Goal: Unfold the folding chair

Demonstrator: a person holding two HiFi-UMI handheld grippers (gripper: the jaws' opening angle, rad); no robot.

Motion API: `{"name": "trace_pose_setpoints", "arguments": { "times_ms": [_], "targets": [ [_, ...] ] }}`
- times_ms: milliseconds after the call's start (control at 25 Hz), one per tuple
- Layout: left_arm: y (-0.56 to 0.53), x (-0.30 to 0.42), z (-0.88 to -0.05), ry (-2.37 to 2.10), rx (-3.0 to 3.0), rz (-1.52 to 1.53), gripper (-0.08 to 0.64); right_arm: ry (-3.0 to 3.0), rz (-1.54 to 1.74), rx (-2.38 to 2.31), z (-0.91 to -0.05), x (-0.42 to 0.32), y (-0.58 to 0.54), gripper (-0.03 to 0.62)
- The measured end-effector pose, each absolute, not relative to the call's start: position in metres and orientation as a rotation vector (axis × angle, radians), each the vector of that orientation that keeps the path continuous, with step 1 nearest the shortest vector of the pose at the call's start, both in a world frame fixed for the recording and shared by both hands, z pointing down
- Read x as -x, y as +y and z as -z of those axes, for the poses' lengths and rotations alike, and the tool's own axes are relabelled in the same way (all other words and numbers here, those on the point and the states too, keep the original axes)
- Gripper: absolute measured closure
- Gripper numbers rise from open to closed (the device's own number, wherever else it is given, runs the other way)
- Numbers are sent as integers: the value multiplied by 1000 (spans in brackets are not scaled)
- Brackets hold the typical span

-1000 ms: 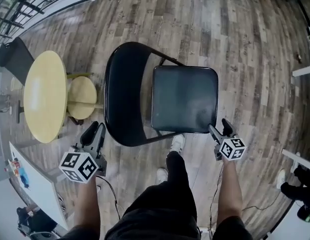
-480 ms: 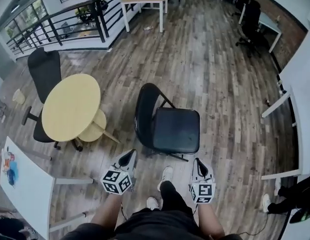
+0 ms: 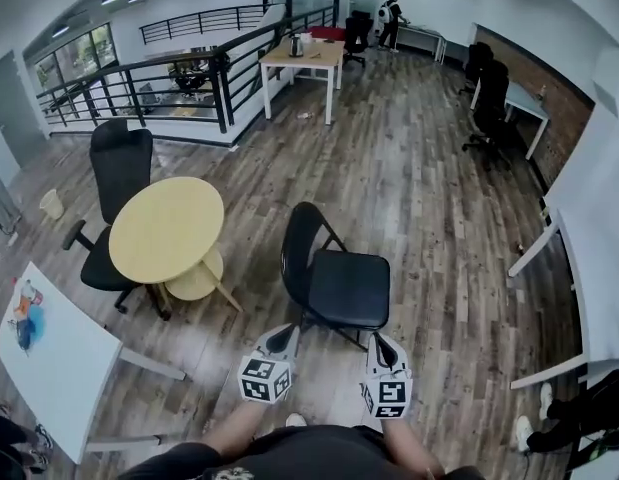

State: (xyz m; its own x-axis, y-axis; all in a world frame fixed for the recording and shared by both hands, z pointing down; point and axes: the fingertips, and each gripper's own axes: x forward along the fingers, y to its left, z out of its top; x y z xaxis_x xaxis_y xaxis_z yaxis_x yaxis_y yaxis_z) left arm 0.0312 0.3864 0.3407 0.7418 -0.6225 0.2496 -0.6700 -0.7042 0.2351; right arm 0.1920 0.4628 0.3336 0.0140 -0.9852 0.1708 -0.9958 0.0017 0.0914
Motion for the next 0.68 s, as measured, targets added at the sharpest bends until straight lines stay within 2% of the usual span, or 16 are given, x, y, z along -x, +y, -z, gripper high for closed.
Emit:
{"name": "trace_pose_setpoints", "arguments": {
  "times_ms": [320,680],
  "targets": [
    [443,-49,-319,-1122,-2632,-223,554,-2160,-21,-2031,-314,-200,523,578],
    [461,-83,-303,-1135,-2660,-211,554,-2132,34,-2036,-304,-245,530,578]
  ]
}}
